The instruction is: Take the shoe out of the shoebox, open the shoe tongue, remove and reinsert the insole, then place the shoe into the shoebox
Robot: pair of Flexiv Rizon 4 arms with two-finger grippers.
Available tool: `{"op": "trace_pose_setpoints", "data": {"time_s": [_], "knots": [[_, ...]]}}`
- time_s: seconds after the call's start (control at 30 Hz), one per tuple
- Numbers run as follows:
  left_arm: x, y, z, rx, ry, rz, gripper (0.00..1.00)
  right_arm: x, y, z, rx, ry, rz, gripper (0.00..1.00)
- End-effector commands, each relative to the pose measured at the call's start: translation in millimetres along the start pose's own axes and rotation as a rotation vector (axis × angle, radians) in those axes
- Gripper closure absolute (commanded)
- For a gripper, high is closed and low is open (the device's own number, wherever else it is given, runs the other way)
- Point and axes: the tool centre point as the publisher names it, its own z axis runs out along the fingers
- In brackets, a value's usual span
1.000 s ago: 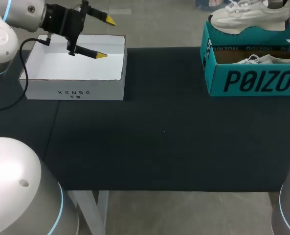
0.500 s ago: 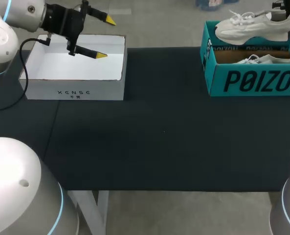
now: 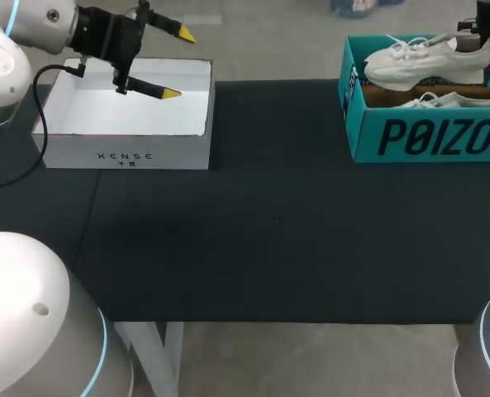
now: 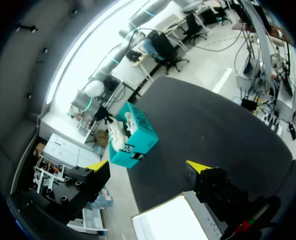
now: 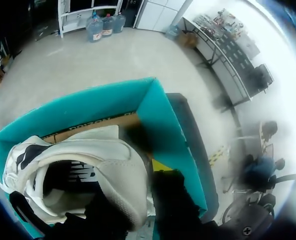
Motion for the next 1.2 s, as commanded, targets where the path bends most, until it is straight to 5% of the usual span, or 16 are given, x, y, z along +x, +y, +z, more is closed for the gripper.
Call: {"op": "trace_pose_setpoints", "data": {"time_s": [0.03, 1.2], "knots": [[0.3, 0, 0, -0.002, 0.0, 0.001, 0.0, 7.6, 9.1, 17, 0.015, -0.002, -0.001, 1.0], [0.3, 0, 0, -0.002, 0.0, 0.001, 0.0, 13.8, 8.6, 94, 0.085, -0.046, -0.059, 1.0]]}}
